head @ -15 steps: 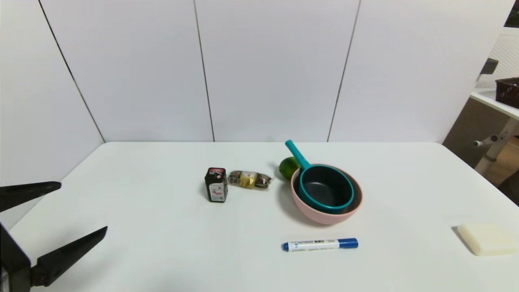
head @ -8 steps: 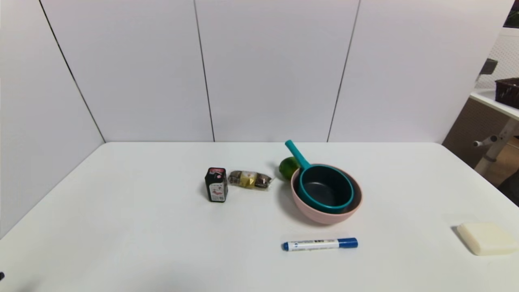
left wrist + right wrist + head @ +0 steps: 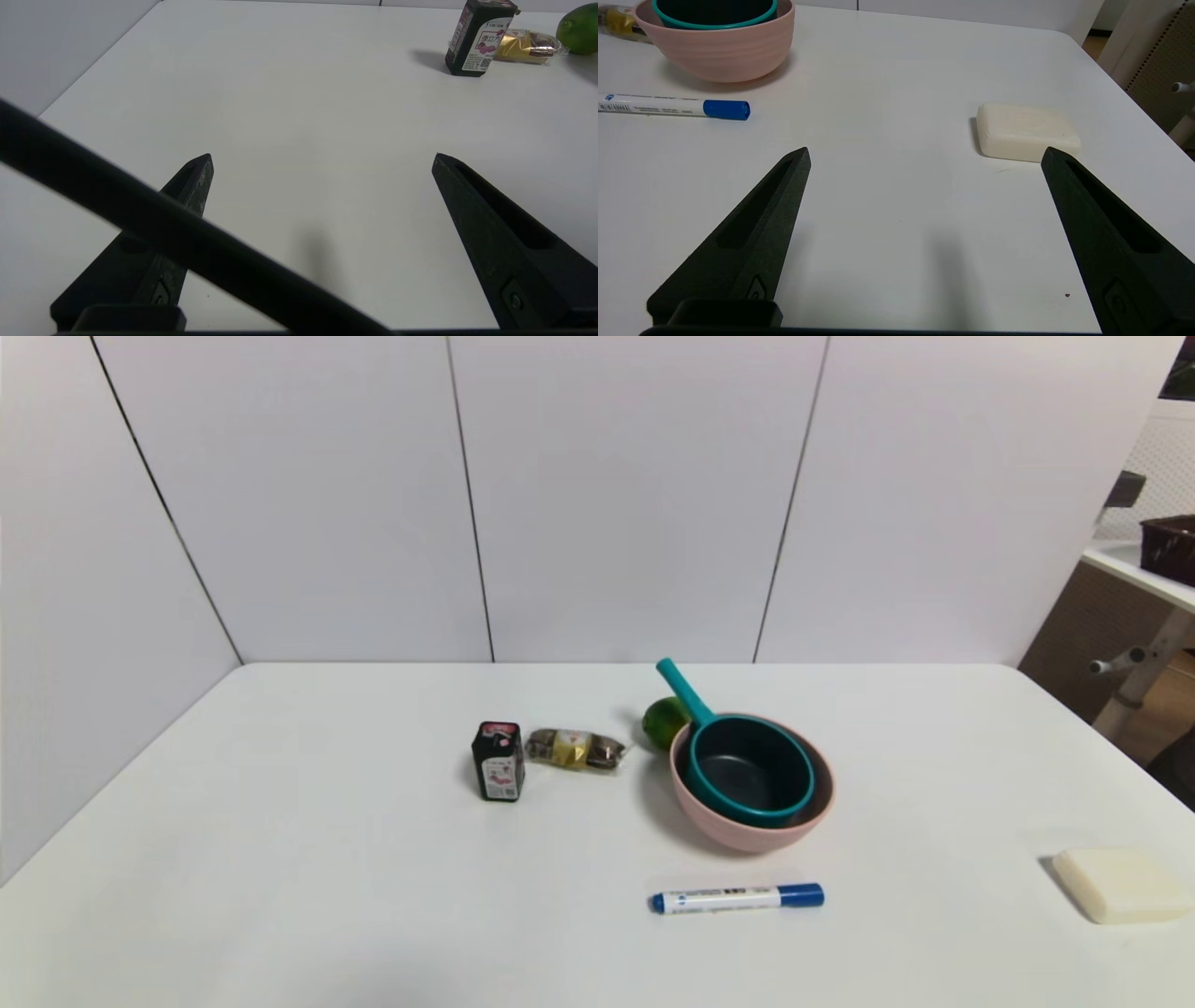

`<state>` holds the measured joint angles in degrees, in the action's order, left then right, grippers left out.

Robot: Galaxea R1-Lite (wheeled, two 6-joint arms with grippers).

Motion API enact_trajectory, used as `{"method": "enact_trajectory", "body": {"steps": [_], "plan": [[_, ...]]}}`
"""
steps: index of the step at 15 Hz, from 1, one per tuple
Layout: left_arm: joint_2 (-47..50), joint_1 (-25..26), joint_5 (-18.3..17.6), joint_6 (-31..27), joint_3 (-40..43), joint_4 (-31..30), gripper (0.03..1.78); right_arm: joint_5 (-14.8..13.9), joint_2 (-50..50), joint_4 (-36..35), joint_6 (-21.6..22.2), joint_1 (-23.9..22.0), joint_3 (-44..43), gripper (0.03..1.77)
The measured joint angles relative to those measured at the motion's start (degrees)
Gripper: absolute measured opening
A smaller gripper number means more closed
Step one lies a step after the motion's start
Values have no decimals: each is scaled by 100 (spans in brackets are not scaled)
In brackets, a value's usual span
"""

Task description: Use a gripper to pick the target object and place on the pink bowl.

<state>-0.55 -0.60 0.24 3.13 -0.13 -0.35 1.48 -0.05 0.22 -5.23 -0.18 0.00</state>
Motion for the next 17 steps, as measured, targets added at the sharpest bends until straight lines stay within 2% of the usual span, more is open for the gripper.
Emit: {"method": "enact_trajectory", "body": {"steps": [11, 17], "plan": [[71, -2, 44, 96, 13, -6, 169, 9, 0, -11, -91, 0, 0, 171], [71, 0, 44, 96, 13, -6, 169, -71, 0, -4, 9, 0, 0, 171]]}}
